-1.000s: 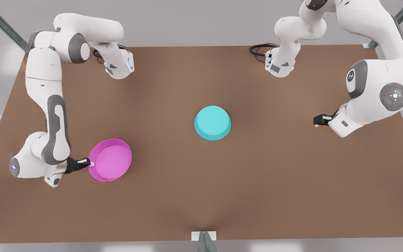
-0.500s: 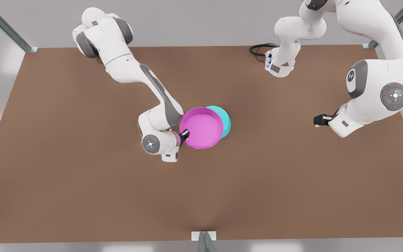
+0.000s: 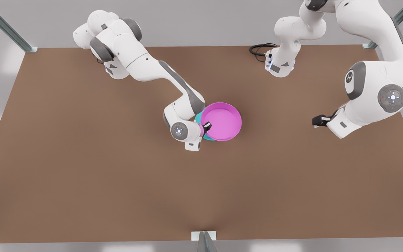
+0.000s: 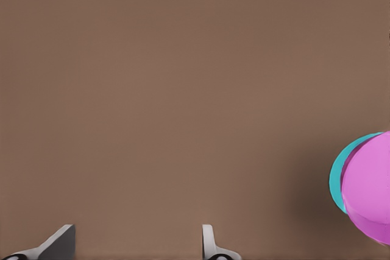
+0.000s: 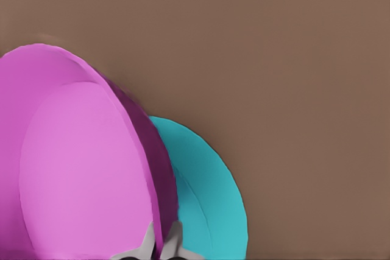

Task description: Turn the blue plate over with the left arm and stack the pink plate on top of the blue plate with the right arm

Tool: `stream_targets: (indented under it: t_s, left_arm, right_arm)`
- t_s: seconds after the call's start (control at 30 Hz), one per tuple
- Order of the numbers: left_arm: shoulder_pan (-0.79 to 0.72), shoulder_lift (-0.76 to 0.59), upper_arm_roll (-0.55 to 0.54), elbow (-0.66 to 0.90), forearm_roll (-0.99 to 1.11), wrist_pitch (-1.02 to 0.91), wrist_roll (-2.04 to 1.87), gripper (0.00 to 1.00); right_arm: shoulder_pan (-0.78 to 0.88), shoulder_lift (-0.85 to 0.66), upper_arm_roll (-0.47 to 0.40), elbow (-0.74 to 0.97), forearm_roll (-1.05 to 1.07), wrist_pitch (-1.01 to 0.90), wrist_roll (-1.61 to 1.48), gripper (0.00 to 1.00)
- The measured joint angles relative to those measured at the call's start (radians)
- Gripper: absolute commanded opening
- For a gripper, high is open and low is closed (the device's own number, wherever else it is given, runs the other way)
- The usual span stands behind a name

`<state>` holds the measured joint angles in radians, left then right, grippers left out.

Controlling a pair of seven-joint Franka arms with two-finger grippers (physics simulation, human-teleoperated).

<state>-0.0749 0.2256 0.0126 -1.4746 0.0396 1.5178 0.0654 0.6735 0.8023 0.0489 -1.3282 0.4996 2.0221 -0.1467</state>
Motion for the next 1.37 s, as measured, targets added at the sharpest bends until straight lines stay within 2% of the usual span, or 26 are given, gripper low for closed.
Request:
stream_targets:
  t_s: [0.47, 0.53, 0.63, 0.67, 0.7, 0.83, 0.87, 0.9, 0.97, 1.03, 1.1, 1.37]
  left_arm:
    - [0.005, 0.011, 0.000, 0.005, 0.002, 0.016, -0.007, 1.00]
    - [0.004, 0.011, -0.002, 0.005, 0.002, 0.015, -0.008, 1.00]
    - [0.005, 0.011, -0.002, 0.004, 0.002, 0.015, -0.007, 1.00]
    - [0.005, 0.011, -0.002, 0.004, 0.002, 0.015, -0.007, 1.00]
    - [0.004, 0.011, -0.001, 0.005, 0.002, 0.015, -0.007, 1.00]
    - [0.004, 0.008, -0.002, 0.005, 0.002, 0.013, -0.008, 1.00]
    - [0.004, 0.008, -0.002, 0.007, 0.002, 0.015, -0.008, 1.00]
    - [0.004, 0.009, -0.002, 0.017, 0.003, 0.013, -0.009, 1.00]
    - [0.004, 0.016, -0.003, 0.039, 0.002, 0.013, 0.005, 1.00]
    - [0.002, 0.016, -0.005, 0.053, -0.001, 0.013, -0.006, 1.00]
    - [0.003, 0.011, -0.012, 0.058, -0.002, 0.009, -0.013, 1.00]
    - [0.003, -0.006, -0.011, 0.062, 0.003, -0.002, -0.013, 1.00]
  right_arm:
    - [-0.023, -0.066, 0.000, -0.131, -0.016, 0.001, -0.019, 0.22]
    - [-0.025, -0.063, 0.000, -0.129, -0.019, 0.001, -0.017, 0.57]
    - [-0.025, -0.058, -0.001, -0.128, -0.023, 0.006, -0.016, 0.80]
    - [-0.025, -0.058, -0.001, -0.126, -0.022, 0.012, -0.015, 0.96]
    - [-0.025, -0.058, 0.000, -0.126, -0.021, 0.013, -0.014, 1.00]
    - [-0.036, -0.090, -0.001, -0.120, -0.023, -0.013, -0.013, 1.00]
    - [-0.053, -0.130, -0.008, -0.120, -0.053, -0.076, -0.012, 1.00]
    - [-0.098, -0.209, -0.010, -0.118, -0.133, -0.178, -0.003, 1.00]
    - [-0.289, -0.403, -0.092, -0.066, -0.357, -0.529, 0.038, 1.00]
    - [-0.418, -0.546, -0.081, -0.087, -0.434, -0.576, 0.131, 1.00]
    - [-0.427, -0.514, -0.095, -0.023, -0.493, -0.580, 0.128, 1.00]
    - [-0.550, -0.502, -0.093, 0.003, -0.438, -0.583, 0.111, 1.00]
